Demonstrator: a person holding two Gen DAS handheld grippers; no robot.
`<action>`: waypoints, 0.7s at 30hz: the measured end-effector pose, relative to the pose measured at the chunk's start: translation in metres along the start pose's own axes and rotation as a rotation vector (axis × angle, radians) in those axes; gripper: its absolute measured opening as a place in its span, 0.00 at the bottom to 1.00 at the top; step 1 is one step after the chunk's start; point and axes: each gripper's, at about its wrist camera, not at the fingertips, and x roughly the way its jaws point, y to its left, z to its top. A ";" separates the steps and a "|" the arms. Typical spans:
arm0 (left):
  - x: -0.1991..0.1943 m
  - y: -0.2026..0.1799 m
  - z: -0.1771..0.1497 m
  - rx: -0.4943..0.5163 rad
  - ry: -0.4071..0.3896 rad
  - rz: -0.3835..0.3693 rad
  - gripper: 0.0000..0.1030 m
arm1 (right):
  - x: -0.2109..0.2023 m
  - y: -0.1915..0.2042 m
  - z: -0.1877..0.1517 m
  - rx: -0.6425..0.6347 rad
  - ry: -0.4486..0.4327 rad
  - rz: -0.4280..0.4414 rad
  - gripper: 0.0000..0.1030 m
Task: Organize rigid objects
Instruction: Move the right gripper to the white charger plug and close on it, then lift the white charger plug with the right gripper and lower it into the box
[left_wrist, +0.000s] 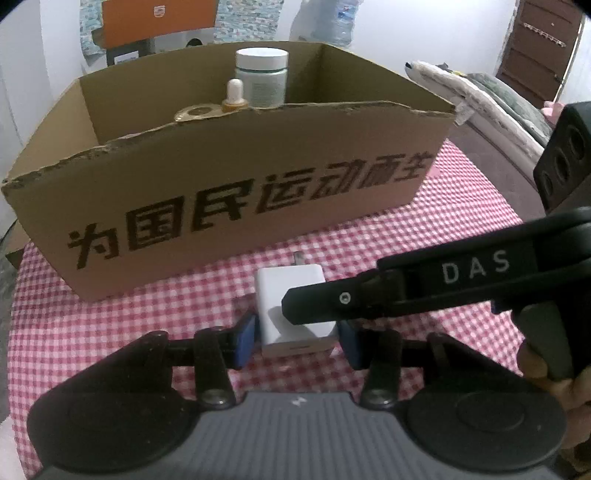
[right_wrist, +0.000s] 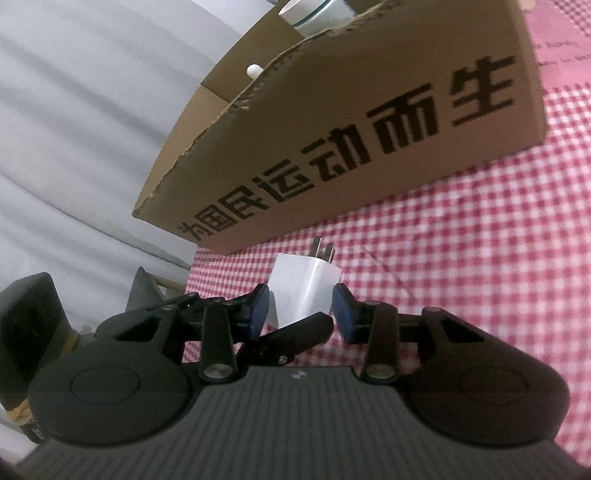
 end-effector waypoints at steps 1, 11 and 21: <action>-0.001 -0.002 -0.001 0.001 0.002 -0.001 0.46 | -0.003 -0.001 -0.001 0.000 -0.001 -0.002 0.36; 0.000 -0.013 -0.002 0.008 0.012 -0.006 0.47 | -0.012 -0.004 -0.007 -0.014 -0.005 -0.016 0.37; 0.005 -0.015 0.000 0.019 0.015 0.000 0.52 | -0.016 -0.005 -0.006 -0.028 -0.004 -0.019 0.37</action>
